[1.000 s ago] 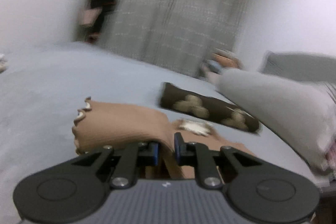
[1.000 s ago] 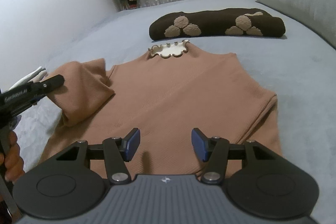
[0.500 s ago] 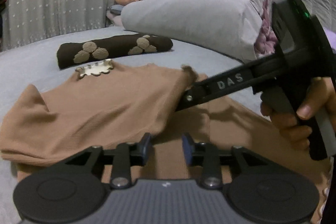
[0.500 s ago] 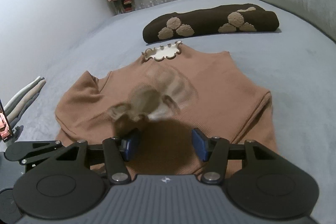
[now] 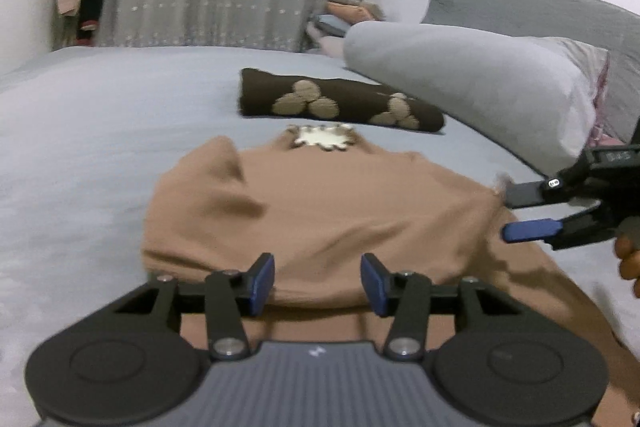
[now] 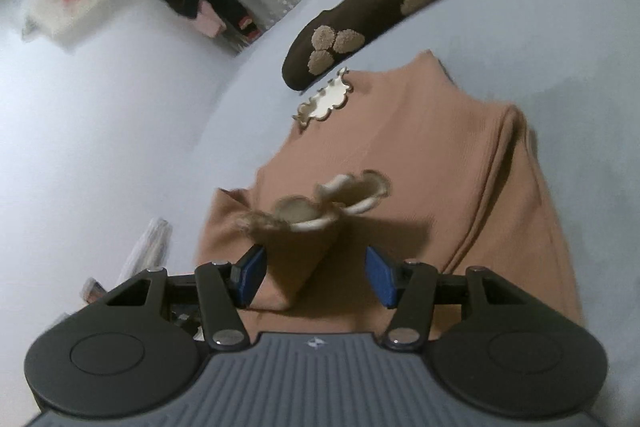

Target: Fold clothes

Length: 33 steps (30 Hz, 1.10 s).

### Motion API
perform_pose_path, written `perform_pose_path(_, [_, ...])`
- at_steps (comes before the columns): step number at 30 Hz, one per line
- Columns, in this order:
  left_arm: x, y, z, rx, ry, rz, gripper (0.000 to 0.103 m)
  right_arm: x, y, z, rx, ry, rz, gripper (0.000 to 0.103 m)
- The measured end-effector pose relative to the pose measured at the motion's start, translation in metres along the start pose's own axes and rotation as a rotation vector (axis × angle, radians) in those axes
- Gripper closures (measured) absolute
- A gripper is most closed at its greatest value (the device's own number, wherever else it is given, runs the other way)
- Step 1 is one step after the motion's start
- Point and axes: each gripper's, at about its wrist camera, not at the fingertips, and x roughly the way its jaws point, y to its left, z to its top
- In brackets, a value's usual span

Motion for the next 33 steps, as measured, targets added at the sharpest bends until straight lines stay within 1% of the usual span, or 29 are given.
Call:
perform_pose_path(3, [-0.001, 0.004, -0.001, 0.005, 0.008, 0.025, 0.054, -0.001, -0.009, 0.002, 0.090, 0.009, 0.041, 0.043])
perform_pose_path(5, [0.000, 0.005, -0.001, 0.011, 0.012, 0.039, 0.054, 0.000, -0.014, 0.002, 0.117, 0.006, 0.046, 0.043])
perform_pose_path(9, [0.001, 0.006, -0.002, 0.036, 0.022, 0.074, 0.052, 0.013, -0.013, -0.006, 0.072, 0.030, -0.044, 0.043])
perform_pose_path(10, [0.001, 0.006, -0.001, 0.046, 0.023, 0.084, 0.051, 0.018, -0.012, -0.010, 0.049, 0.039, -0.068, 0.049])
perform_pose_path(11, [0.000, 0.007, -0.001, 0.056, 0.023, 0.094, 0.051, 0.020, -0.008, -0.013, 0.011, 0.034, -0.095, 0.066])
perform_pose_path(13, [-0.001, 0.008, 0.000, 0.074, 0.024, 0.113, 0.048, 0.023, 0.002, -0.019, -0.073, 0.029, -0.153, 0.094])
perform_pose_path(14, [-0.002, 0.010, 0.002, 0.080, 0.022, 0.121, 0.048, 0.022, 0.007, -0.021, -0.097, 0.023, -0.164, 0.094])
perform_pose_path(17, [-0.004, 0.017, 0.005, 0.088, 0.012, 0.152, 0.045, -0.002, 0.028, -0.020, -0.155, -0.069, -0.162, 0.094])
perform_pose_path(19, [-0.004, 0.024, 0.007, 0.084, 0.006, 0.174, 0.044, -0.019, 0.041, -0.018, -0.202, -0.141, -0.193, 0.094])
perform_pose_path(22, [0.001, 0.031, 0.009, 0.069, 0.019, 0.192, 0.044, -0.043, 0.050, -0.014, -0.241, -0.213, -0.236, 0.094])
perform_pose_path(25, [0.012, 0.032, 0.008, 0.078, 0.048, 0.203, 0.045, -0.062, 0.045, -0.011, -0.245, -0.247, -0.283, 0.094])
perform_pose_path(27, [0.021, 0.028, 0.008, 0.106, 0.056, 0.237, 0.046, -0.065, 0.036, -0.012, -0.226, -0.237, -0.306, 0.094])
perform_pose_path(29, [0.031, 0.023, 0.008, 0.128, 0.061, 0.265, 0.053, -0.062, 0.024, -0.013, -0.206, -0.217, -0.316, 0.094])
perform_pose_path(30, [0.035, 0.022, 0.008, 0.131, 0.059, 0.276, 0.058, -0.061, 0.018, -0.014, -0.197, -0.208, -0.320, 0.094])
perform_pose_path(31, [0.038, 0.020, 0.008, 0.131, 0.051, 0.287, 0.064, -0.057, 0.014, -0.017, -0.194, -0.199, -0.322, 0.094])
perform_pose_path(32, [0.041, 0.019, 0.008, 0.131, 0.043, 0.298, 0.067, -0.053, 0.010, -0.019, -0.190, -0.191, -0.324, 0.094])
perform_pose_path(33, [0.043, 0.018, 0.008, 0.131, 0.036, 0.305, 0.074, -0.050, 0.005, -0.021, -0.190, -0.177, -0.327, 0.094])
